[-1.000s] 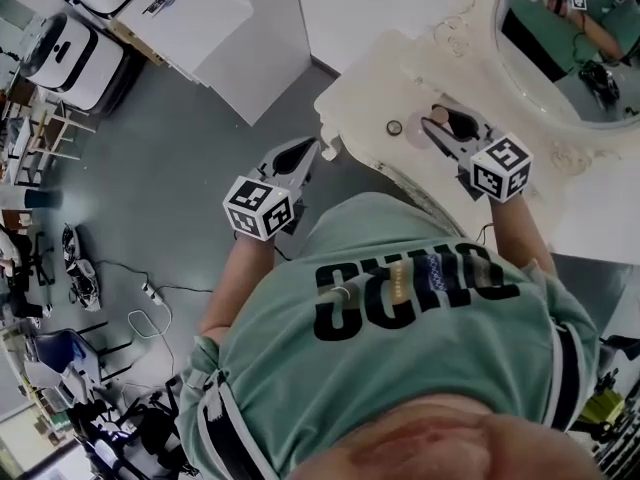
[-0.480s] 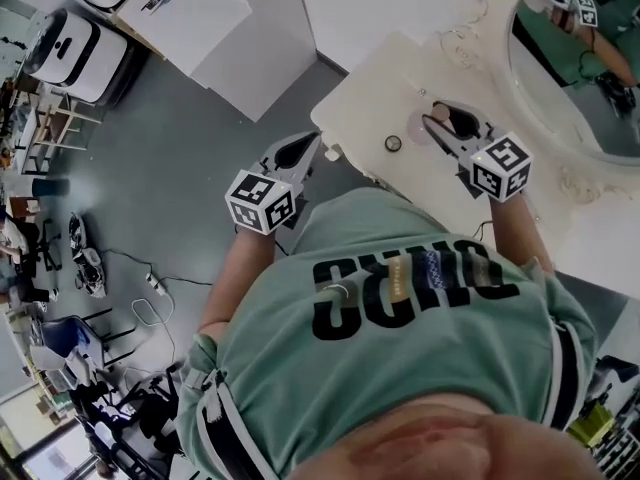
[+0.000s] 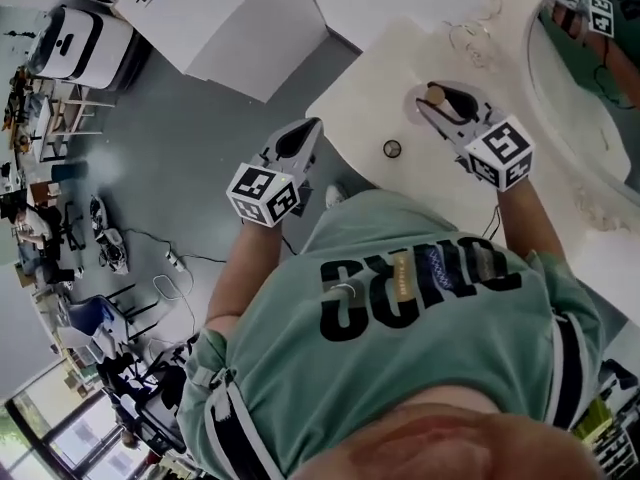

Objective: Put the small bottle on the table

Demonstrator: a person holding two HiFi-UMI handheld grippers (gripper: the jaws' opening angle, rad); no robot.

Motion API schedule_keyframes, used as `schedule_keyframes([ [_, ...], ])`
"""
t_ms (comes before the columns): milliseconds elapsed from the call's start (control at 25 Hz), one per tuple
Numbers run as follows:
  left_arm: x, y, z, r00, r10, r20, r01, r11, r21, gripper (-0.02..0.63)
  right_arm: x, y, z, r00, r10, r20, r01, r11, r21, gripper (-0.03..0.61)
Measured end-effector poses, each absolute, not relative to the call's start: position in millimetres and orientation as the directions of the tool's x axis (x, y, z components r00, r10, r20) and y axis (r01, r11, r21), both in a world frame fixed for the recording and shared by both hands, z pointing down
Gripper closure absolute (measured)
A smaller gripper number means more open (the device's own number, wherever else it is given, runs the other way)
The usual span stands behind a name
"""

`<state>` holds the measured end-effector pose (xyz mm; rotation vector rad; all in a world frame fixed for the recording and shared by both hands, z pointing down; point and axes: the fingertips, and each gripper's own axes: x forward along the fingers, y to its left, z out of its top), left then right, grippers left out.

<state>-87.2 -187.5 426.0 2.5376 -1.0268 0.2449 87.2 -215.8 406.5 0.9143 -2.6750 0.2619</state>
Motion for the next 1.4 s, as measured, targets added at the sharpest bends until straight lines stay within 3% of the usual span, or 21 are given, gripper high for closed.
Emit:
schedule_keyframes([
  [280, -89, -219, 459, 0.761, -0.581, 0.288, -0.648, -0.692, 0.317, 0.603, 78, -241, 432, -0.69, -0.613, 0.384, -0.69, 0.717, -0.096, 0.447],
  [1400, -86, -316, 596, 0.758, -0.585, 0.287, -0.652, -0.691, 0.313, 0.603, 6, -345, 572, -0.667, -0.602, 0.439, -0.692, 0.719, -0.066, 0.448],
])
